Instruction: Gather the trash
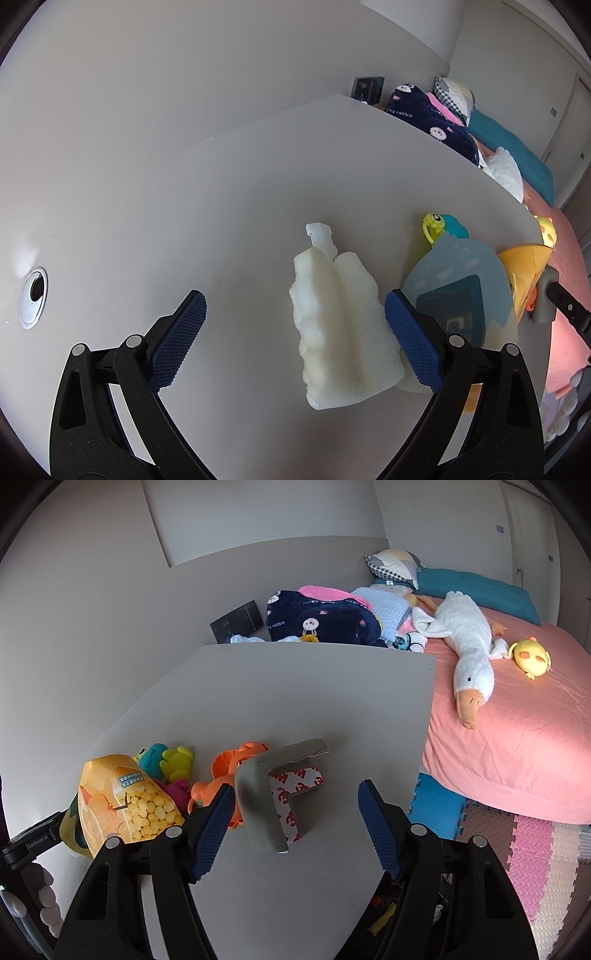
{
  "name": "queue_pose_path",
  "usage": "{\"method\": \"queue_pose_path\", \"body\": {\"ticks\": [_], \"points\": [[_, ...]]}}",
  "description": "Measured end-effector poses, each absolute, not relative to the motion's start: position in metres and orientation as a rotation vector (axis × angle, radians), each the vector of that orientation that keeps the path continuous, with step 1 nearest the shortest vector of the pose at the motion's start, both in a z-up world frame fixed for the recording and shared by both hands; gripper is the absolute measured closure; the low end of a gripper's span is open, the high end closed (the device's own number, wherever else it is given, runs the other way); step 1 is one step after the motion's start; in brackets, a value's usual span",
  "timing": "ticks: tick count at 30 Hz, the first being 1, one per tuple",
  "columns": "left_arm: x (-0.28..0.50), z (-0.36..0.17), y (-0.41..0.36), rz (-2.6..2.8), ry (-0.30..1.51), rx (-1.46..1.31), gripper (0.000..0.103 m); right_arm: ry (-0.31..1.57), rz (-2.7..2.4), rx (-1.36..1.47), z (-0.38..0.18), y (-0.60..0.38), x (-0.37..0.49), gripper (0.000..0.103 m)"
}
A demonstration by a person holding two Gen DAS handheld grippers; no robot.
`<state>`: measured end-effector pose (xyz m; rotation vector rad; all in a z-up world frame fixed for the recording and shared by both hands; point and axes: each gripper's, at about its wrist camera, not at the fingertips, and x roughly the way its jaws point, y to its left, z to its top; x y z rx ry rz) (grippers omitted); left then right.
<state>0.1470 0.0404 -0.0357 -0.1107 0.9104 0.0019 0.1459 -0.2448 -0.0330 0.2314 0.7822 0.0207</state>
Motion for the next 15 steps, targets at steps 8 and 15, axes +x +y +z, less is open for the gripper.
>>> {"method": "queue_pose_path", "body": {"ticks": [8,15], "points": [[0.148,-0.043,0.035,-0.024,0.928,-0.100,0.031,0.807,0.062,0.227,-0.042,-0.235,0.153,0.067],[0.145,-0.042,0.029,-0.100,0.914,-0.125,0.064,0.781,0.075,0.186,-0.031,-0.230,0.139,0.090]]}}
